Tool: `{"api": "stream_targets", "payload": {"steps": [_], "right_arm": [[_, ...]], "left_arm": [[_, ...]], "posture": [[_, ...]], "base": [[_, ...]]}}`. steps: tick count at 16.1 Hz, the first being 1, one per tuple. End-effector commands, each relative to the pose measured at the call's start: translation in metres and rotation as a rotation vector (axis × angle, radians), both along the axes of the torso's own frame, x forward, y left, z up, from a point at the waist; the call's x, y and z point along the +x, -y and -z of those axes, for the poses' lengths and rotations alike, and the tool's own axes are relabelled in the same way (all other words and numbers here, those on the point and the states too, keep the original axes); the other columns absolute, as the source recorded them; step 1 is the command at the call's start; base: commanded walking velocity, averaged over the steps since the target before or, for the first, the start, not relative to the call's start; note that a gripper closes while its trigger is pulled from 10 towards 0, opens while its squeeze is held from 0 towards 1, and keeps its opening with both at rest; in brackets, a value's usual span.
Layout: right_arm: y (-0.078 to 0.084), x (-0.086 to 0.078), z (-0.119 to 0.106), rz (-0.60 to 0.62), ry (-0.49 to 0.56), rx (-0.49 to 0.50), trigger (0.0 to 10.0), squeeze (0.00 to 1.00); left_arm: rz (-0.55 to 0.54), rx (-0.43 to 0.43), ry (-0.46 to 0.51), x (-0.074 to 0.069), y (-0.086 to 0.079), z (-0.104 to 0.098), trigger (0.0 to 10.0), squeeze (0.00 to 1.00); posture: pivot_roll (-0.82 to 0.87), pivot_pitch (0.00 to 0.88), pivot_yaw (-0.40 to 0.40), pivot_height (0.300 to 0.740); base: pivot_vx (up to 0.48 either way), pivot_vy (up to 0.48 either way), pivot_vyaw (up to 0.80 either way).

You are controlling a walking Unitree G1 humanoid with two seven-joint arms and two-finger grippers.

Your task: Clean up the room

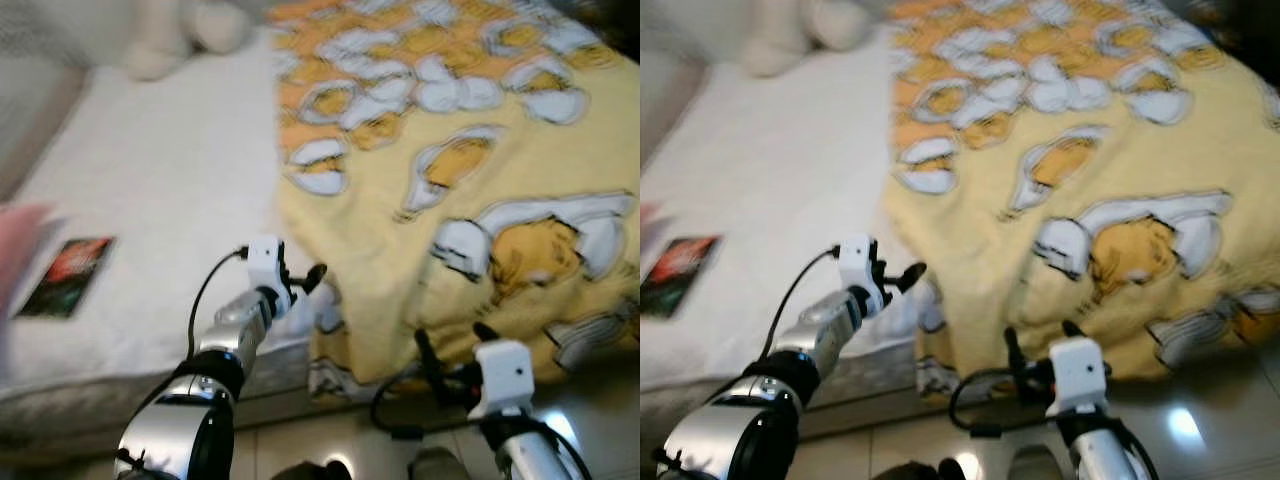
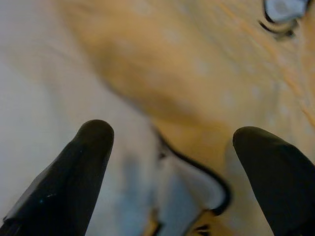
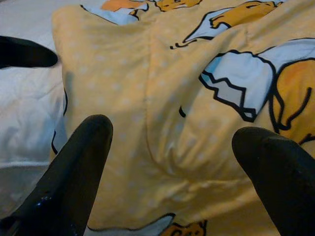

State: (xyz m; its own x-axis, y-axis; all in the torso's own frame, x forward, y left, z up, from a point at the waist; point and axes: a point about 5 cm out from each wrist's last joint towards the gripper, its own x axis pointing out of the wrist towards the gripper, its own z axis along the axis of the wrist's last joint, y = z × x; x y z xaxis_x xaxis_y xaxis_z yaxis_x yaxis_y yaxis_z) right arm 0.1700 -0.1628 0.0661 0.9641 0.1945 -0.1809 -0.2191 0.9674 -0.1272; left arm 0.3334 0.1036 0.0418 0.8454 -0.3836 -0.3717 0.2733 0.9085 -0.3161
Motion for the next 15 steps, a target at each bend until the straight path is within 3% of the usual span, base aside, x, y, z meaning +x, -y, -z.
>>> {"api": "stream_targets", "payload": {"steps": [1,4,8,9,13,15], "right_arm": [[-0.009,-0.003,-0.004,-0.052,0.003,-0.006,10.0,0.00],[-0.009,-0.013,-0.006,-0.067,-0.024,-0.016,10.0,0.00],[-0.011,-0.019,-0.009,-0.101,-0.048,-0.015,10.0,0.00],[-0.015,-0.020,-0.010,-0.168,-0.060,-0.021,10.0,0.00],[-0.012,-0.019,-0.001,-0.215,-0.104,-0.057,10.0,0.00],[0.004,-0.006,-0.007,-0.256,-0.112,-0.103,10.0,0.00]], "left_arm": [[-0.024,0.013,-0.001,0.003,-0.008,-0.001,10.0,0.00],[-0.050,0.010,-0.013,0.006,-0.008,-0.003,10.0,0.00],[-0.089,0.074,-0.069,-0.003,-0.015,0.012,10.0,0.00],[-0.120,0.074,-0.085,-0.006,-0.019,0.016,10.0,0.00],[-0.192,0.012,-0.110,-0.007,-0.019,0.018,10.0,0.00],[-0.236,-0.032,-0.119,-0.009,-0.010,0.020,10.0,0.00]], "posture": [[-0.37,0.199,0.265,0.740],[-0.39,0.224,0.259,0.740],[-0.38,0.232,0.245,0.740],[-0.38,0.234,0.241,0.740],[-0.39,0.230,0.202,0.740],[-0.43,0.219,0.113,0.740]], "base": [[0.000,0.000,0.00],[0.000,0.000,0.00],[0.000,0.000,0.00],[0.000,0.000,0.00],[0.000,0.000,0.00],[0.000,0.000,0.00]]}}
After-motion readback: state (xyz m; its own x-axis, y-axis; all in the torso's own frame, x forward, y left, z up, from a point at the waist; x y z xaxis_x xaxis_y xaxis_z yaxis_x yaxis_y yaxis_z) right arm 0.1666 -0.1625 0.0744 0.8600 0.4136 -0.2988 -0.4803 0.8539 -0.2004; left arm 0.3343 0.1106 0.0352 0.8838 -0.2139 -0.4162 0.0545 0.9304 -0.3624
